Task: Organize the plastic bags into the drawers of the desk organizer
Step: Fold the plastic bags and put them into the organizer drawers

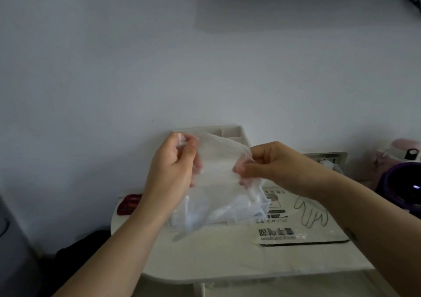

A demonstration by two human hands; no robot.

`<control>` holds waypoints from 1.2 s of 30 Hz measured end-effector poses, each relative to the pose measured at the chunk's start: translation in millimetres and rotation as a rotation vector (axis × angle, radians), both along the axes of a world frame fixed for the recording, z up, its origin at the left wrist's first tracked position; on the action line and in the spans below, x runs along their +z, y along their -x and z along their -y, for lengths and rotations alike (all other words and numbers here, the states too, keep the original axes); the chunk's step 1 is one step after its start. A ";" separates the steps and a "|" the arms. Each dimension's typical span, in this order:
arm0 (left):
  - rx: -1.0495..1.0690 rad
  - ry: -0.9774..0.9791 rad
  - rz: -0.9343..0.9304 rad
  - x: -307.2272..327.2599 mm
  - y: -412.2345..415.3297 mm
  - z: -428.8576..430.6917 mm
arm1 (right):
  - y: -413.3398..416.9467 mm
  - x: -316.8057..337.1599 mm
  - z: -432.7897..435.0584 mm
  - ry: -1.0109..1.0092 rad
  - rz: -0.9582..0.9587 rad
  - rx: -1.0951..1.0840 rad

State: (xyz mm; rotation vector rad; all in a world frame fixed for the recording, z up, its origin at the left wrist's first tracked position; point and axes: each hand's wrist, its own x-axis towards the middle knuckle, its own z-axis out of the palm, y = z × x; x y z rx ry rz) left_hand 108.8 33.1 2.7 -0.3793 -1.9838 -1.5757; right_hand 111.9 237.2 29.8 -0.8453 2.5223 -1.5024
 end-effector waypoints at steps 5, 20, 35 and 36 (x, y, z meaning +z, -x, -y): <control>0.057 0.054 0.184 -1.8 13.2 13.4 | 17.5 -9.6 -11.1 0.123 0.070 -0.243; -1.024 -0.627 0.638 -4.4 8.3 3.0 | -10.5 -15.8 32.0 -0.336 -0.937 -0.213; -0.230 -0.253 0.795 -39.5 39.7 18.5 | 21.5 -87.2 40.3 -0.592 -0.104 -0.075; -0.194 -0.219 0.771 -40.0 39.3 18.8 | 23.8 -86.0 41.0 -0.608 -0.086 -0.078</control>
